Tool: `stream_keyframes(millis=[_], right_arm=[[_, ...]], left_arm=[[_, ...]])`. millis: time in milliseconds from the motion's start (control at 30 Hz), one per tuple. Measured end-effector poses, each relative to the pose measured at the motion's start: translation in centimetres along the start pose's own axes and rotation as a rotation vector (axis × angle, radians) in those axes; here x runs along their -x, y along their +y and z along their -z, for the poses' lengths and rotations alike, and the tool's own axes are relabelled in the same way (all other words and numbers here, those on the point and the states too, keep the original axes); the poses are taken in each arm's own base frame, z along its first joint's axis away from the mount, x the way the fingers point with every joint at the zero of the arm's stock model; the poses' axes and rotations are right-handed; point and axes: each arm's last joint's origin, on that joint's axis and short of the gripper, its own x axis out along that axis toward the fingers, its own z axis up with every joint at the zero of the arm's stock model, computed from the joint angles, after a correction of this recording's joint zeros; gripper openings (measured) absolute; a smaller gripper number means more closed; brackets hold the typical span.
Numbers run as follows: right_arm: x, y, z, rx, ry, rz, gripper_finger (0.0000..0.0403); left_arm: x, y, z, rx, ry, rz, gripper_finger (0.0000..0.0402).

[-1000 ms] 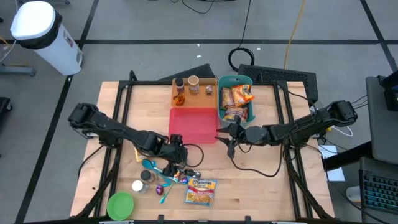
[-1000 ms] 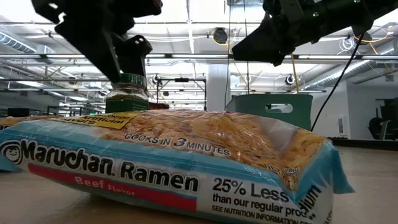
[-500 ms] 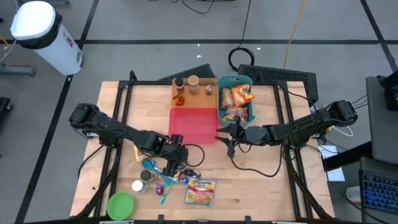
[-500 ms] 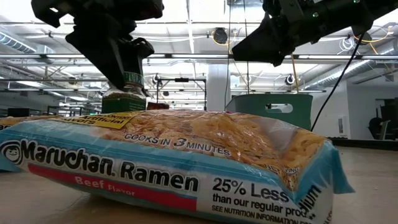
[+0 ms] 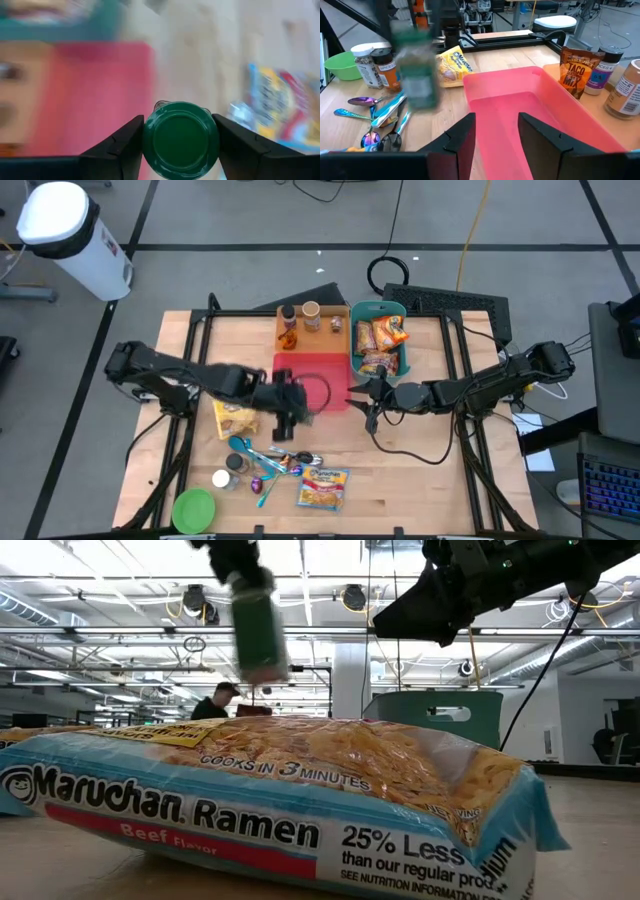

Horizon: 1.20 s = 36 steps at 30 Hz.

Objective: Pick & Place Food Item
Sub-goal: Put the green spice bottle into the orange bin

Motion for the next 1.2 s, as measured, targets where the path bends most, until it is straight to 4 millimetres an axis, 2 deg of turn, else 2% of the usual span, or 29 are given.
stream_keyframes(millis=[133, 267, 433, 567, 767, 867, 1033, 1200], right_arm=[[0.0, 0.0, 0.0, 0.000, 0.000, 0.000, 0.0141], [0.0, 0.0, 0.0, -0.014, 0.001, 0.000, 0.0141], [0.0, 0.0, 0.1, -0.015, 0.006, 0.001, 0.0141], [0.0, 0.0, 0.1, -0.015, 0.007, 0.001, 0.0141], [0.0, 0.0, 0.1, -0.015, 0.008, 0.001, 0.0141], [0.0, 0.0, 0.1, -0.014, 0.009, 0.001, 0.0141], [0.0, 0.0, 0.1, -0.013, 0.012, 0.002, 0.0141], [0.0, 0.0, 0.2, -0.011, 0.018, 0.003, 0.0141]], left_arm=[[2.2, 2.8, -2.3, -0.020, -0.057, -0.119, 0.0210], [3.2, 6.2, -3.6, -0.001, -0.100, -0.185, 0.0210], [3.4, 11.1, -3.6, 0.067, -0.100, -0.275, 0.0212], [2.9, 15.0, -3.1, 0.133, -0.086, -0.253, 0.0211], [1.4, 20.0, -1.9, 0.233, -0.046, -0.282, 0.0211], [-0.3, 22.2, -1.3, 0.279, -0.019, -0.260, 0.0211], [-4.1, 24.2, -0.1, 0.324, 0.070, -0.229, 0.0211], [-7.2, 25.9, 1.3, 0.364, 0.160, -0.222, 0.0211]])
